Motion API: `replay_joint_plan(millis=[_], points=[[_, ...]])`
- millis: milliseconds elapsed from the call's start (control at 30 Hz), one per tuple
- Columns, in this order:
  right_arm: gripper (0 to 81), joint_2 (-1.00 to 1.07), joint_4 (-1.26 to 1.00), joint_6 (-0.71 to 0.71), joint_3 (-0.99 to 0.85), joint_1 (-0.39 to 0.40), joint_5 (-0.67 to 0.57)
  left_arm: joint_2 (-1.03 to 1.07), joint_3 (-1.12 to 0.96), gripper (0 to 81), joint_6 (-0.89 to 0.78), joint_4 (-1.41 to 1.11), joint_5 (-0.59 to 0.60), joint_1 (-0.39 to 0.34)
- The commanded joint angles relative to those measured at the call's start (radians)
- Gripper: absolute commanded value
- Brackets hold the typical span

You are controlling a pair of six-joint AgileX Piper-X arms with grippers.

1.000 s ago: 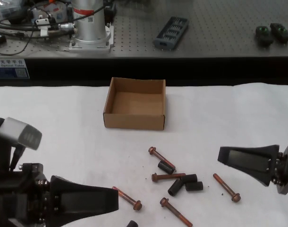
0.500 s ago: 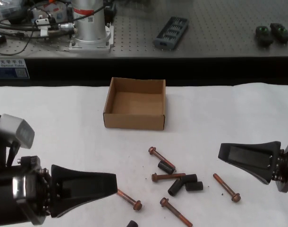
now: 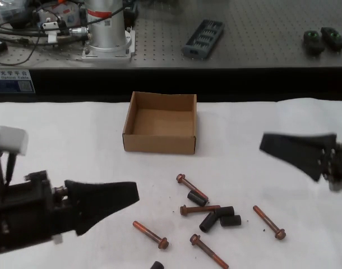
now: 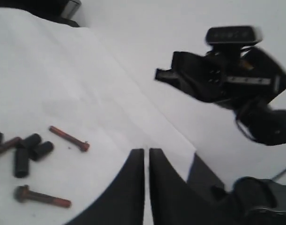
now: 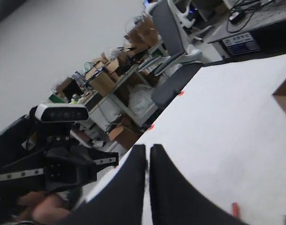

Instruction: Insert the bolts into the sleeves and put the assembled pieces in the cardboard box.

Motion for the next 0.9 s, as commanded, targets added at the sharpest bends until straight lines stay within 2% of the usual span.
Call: replay_joint_plan(millis=[0, 100, 167, 333, 400, 533, 667, 767, 867], points=[[4.3, -0.007, 0.083, -0.103, -0.022, 0.002, 0.036, 0.071, -0.057, 3.3, 0.311, 0.108, -0.067, 0.003], [4.3, -0.004, 0.291, -0.310, -0.076, 0.002, 0.155, 0.168, -0.137, 3.3, 0.545, 0.238, -0.070, 0.003], [4.3, -0.005, 0.371, -0.386, -0.096, 0.002, 0.212, 0.244, -0.193, 3.3, 0.669, 0.320, -0.070, 0.003], [4.3, -0.005, 0.450, -0.402, -0.104, 0.002, 0.230, 0.380, -0.320, 3.3, 1.010, 0.469, -0.070, 0.003], [4.3, -0.005, 0.480, -0.449, -0.104, 0.002, 0.244, 0.421, -0.364, 3.3, 1.140, 0.514, -0.074, 0.003], [4.3, -0.005, 0.538, -0.523, -0.104, 0.002, 0.288, 0.490, -0.448, 4.1, 1.343, 0.623, -0.162, 0.000], [4.3, -0.005, 0.589, -0.527, -0.104, 0.002, 0.294, 0.528, -0.481, 11.6, 1.620, 0.689, -0.350, -0.031], [4.3, -0.005, 0.602, -0.527, -0.102, 0.002, 0.311, 0.545, -0.483, 18.3, 1.740, 0.697, -0.395, -0.067], [4.3, -0.005, 0.599, -0.527, -0.102, 0.002, 0.353, 0.563, -0.483, 19.5, 1.788, 0.704, -0.397, -0.106]])
